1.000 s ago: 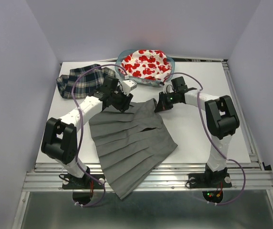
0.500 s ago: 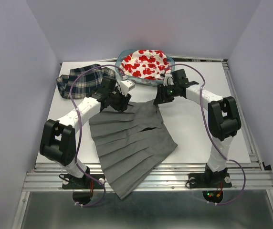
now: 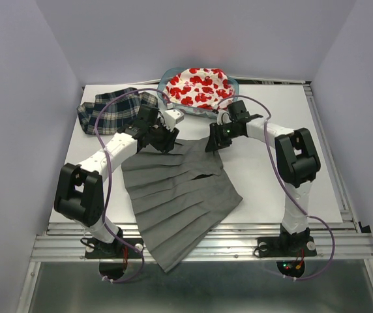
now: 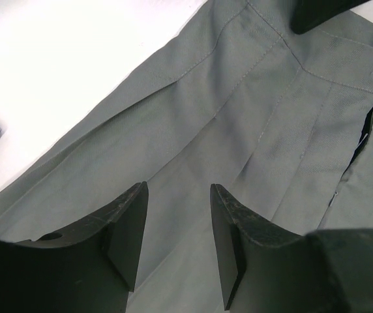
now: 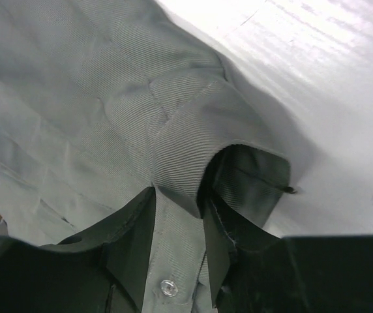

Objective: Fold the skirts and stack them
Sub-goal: Flatten the skirt out, then fold the skirt

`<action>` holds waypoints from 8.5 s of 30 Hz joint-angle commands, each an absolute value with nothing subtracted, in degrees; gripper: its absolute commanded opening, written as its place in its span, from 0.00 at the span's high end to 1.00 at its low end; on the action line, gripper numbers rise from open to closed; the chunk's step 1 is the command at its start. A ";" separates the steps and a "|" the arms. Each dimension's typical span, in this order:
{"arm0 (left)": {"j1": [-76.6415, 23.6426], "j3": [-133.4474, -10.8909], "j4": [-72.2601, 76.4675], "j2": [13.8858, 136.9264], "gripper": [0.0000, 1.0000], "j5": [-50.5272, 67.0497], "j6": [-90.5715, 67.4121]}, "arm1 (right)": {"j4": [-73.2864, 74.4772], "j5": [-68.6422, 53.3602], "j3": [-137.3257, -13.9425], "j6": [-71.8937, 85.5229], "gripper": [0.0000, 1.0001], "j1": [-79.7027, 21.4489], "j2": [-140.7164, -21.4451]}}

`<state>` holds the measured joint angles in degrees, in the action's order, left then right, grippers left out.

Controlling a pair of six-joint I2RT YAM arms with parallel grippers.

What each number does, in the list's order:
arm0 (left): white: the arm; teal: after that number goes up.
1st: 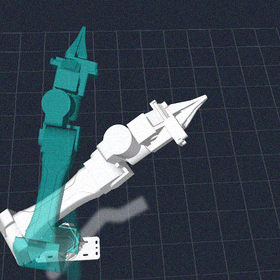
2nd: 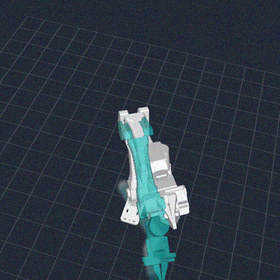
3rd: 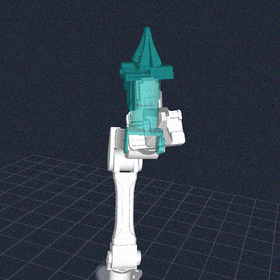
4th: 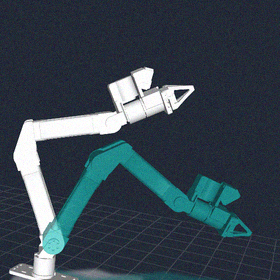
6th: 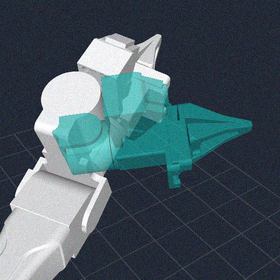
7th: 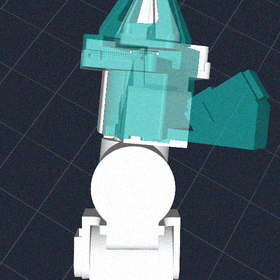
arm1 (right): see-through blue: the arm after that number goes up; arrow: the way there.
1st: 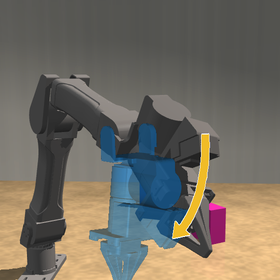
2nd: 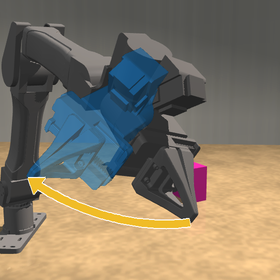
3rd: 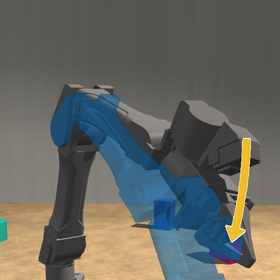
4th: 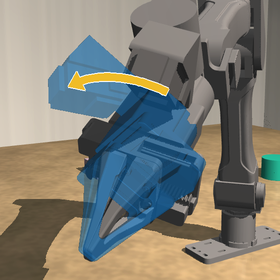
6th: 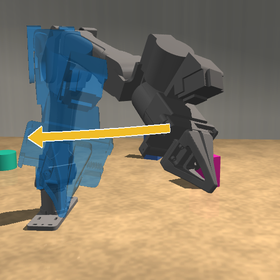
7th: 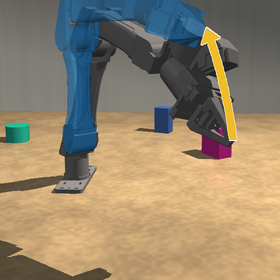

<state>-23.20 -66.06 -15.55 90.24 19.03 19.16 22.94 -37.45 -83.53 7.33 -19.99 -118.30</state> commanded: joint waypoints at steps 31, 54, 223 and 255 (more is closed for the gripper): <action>-23.99 -61.26 -20.48 88.24 0.49 16.00 21.36 | 34.46 -15.05 -82.18 -4.57 0.99 -20.48 -121.99; -17.67 -82.34 -34.63 94.65 0.46 30.14 37.35 | 40.43 -17.75 -88.41 -12.22 0.23 -20.48 -106.44; -43.41 -65.38 -24.62 78.91 0.29 15.73 29.98 | 30.14 -33.41 -48.33 -24.91 0.21 -9.40 -65.37; -57.06 -79.53 -2.71 115.39 0.59 -0.35 19.26 | 40.61 -27.59 -68.80 3.77 0.41 9.03 -97.29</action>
